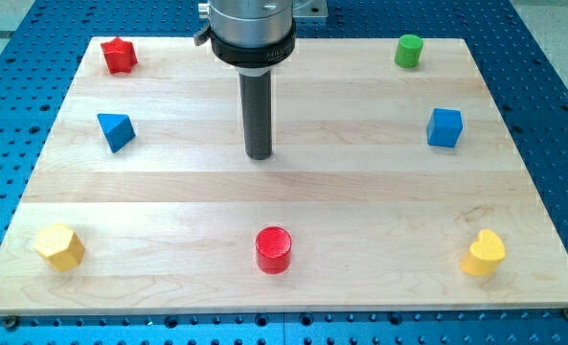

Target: Slightly push the green star downwards

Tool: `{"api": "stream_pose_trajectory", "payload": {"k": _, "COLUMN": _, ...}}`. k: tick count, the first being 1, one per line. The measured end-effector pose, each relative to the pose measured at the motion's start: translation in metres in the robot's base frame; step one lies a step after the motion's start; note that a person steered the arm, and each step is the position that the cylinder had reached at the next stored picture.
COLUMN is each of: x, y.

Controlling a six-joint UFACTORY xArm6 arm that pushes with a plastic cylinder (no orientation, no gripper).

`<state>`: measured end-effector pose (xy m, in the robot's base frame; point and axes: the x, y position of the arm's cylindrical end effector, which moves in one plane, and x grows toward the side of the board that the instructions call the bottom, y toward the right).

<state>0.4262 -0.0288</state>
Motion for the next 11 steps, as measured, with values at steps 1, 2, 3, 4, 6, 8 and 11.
{"api": "stream_pose_trajectory", "payload": {"k": 1, "x": 0.000, "y": 0.000}}
{"api": "stream_pose_trajectory", "payload": {"k": 2, "x": -0.013, "y": 0.000}}
{"api": "stream_pose_trajectory", "payload": {"k": 3, "x": -0.102, "y": 0.052}}
{"api": "stream_pose_trajectory", "payload": {"k": 4, "x": -0.166, "y": 0.083}}
{"api": "stream_pose_trajectory", "payload": {"k": 6, "x": -0.232, "y": 0.045}}
{"api": "stream_pose_trajectory", "payload": {"k": 8, "x": -0.183, "y": -0.052}}
{"api": "stream_pose_trajectory", "payload": {"k": 11, "x": -0.164, "y": -0.032}}
